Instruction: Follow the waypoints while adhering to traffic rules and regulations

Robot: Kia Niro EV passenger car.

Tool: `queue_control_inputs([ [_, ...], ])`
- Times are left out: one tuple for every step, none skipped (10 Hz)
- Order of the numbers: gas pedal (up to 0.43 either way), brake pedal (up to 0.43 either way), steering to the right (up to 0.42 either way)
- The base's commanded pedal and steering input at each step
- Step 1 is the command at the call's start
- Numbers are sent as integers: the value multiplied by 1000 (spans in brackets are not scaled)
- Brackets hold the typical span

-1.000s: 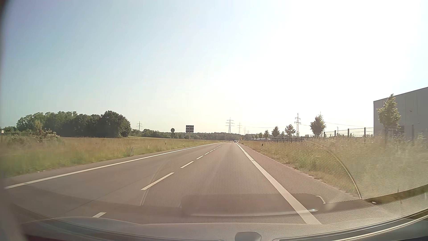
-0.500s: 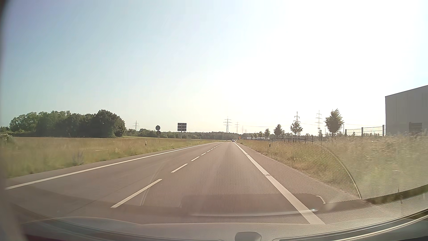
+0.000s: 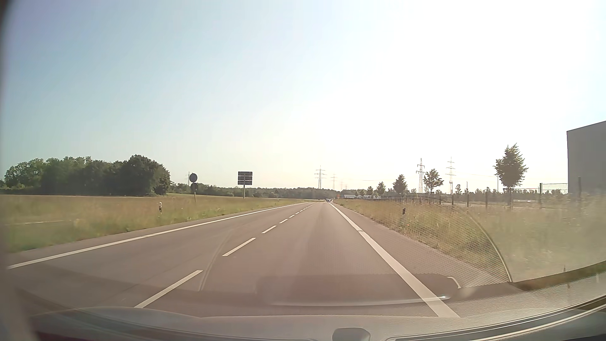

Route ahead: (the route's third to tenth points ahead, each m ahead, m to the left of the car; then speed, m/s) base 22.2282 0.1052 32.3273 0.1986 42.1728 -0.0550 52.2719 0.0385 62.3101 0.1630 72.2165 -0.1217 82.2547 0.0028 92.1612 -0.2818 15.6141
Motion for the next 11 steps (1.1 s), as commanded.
queue_control_inputs([
  [150, 18, 5],
  [150, 18, 5],
  [138, 18, 5],
  [130, 18, 5],
  [118, 18, 5],
  [118, 18, 4],
  [118, 18, 4],
  [118, 18, 3],
  [118, 18, 3],
  [118, 18, 3],
  [118, 18, 3],
])
